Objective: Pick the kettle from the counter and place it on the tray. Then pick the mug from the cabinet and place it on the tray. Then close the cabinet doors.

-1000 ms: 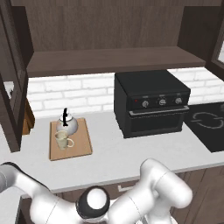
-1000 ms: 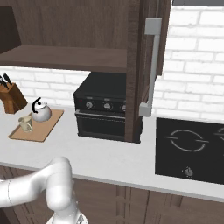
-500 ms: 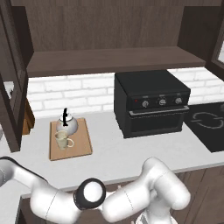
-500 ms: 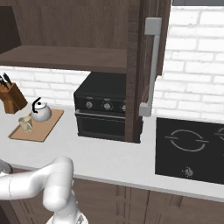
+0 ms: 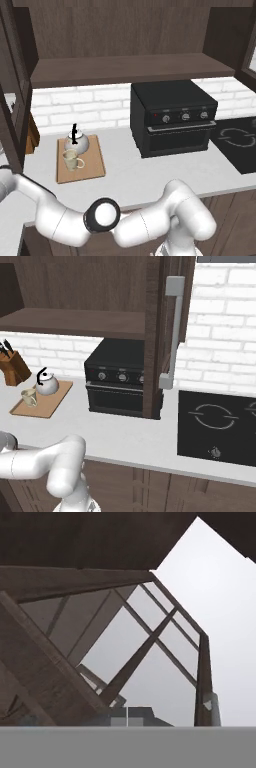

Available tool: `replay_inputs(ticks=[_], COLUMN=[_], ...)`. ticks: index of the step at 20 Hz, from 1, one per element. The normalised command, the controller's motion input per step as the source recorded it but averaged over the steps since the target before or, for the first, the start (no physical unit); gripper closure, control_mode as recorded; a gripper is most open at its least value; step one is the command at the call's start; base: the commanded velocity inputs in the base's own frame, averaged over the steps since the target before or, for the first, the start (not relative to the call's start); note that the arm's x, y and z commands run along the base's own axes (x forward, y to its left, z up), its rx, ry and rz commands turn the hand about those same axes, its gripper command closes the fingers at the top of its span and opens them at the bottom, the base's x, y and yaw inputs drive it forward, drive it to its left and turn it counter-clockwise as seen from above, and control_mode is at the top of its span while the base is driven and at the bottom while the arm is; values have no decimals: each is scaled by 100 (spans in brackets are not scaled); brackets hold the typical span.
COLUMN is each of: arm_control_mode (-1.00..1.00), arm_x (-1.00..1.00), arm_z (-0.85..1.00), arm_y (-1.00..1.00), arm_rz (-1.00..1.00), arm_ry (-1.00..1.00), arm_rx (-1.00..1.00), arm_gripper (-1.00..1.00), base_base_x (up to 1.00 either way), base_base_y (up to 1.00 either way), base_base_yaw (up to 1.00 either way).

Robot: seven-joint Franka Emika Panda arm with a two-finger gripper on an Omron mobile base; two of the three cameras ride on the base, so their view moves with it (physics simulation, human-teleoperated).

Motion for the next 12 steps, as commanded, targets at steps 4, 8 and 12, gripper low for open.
replay_inputs(ticks=[4,8,12], arm_control_mode=[-100,-100,-100], arm_x=[-29,-34,-51], arm_z=[21,15,11], arm_y=[-41,-50,-74], arm_rz=[-16,-15,-11], arm_ry=[-18,-20,-17], arm_rx=[4,7,13], arm_gripper=[100,100,100], base_base_x=[0,0,0], base_base_y=[0,0,0], base_base_yaw=[0,0,0])
